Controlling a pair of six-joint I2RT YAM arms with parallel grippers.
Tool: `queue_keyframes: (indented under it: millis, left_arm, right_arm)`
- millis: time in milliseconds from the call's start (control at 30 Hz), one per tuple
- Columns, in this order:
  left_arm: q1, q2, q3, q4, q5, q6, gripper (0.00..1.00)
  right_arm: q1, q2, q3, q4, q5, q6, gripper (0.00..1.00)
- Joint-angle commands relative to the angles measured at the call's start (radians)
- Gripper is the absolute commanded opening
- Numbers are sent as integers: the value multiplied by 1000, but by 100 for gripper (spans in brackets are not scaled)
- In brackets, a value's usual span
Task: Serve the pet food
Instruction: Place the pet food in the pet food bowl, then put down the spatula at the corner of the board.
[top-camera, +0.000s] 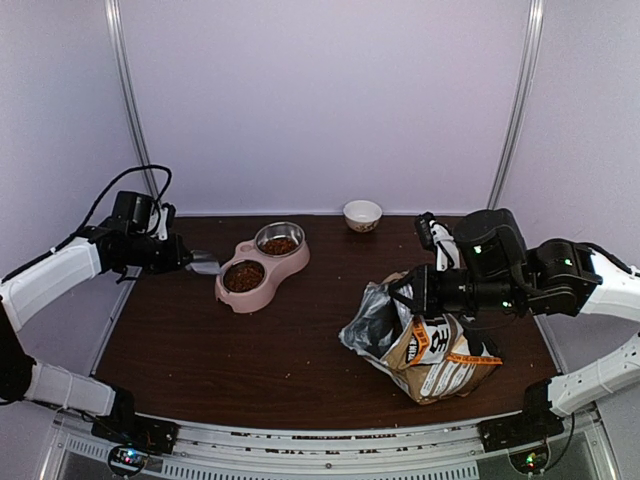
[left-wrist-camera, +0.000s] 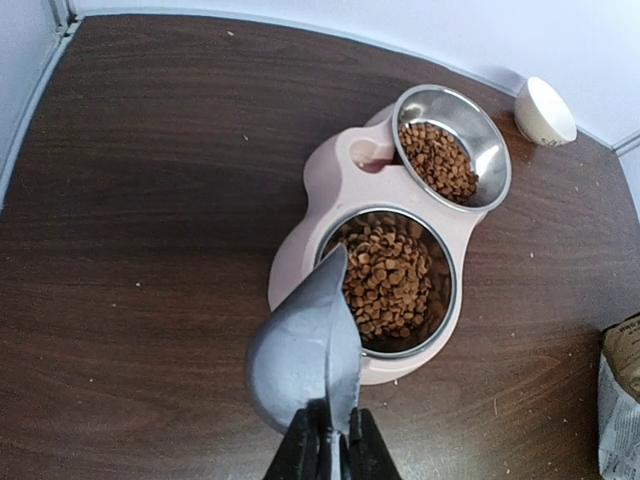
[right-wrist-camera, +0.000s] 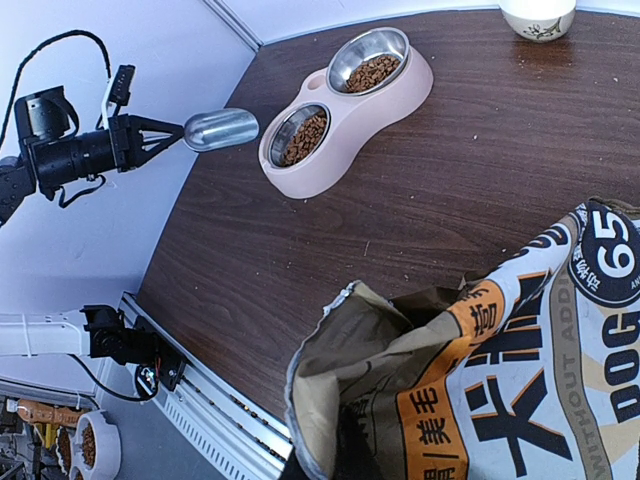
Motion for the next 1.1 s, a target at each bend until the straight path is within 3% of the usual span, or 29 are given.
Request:
queue_keyframes:
  millis: [0, 233, 500, 900, 1067]
  left_arm:
    - [-3, -116, -77, 107, -120, -84, 0]
    - [26, -248, -333, 307, -251, -298, 0]
    - [28, -368, -554, 376, -378, -432, 0]
    - [27, -306, -711, 500, -259, -490, 0]
    - [28, -267, -766, 555, -235, -514, 7]
  right_arm:
    - [-4, -37, 0, 103, 36, 10, 0]
    - [-4, -49, -4, 87, 44, 9, 0]
    - [-5, -60, -11, 86, 50, 12, 0]
    - [-3, -42, -12, 100, 39, 12, 0]
    - [-5, -39, -17, 104, 37, 14, 0]
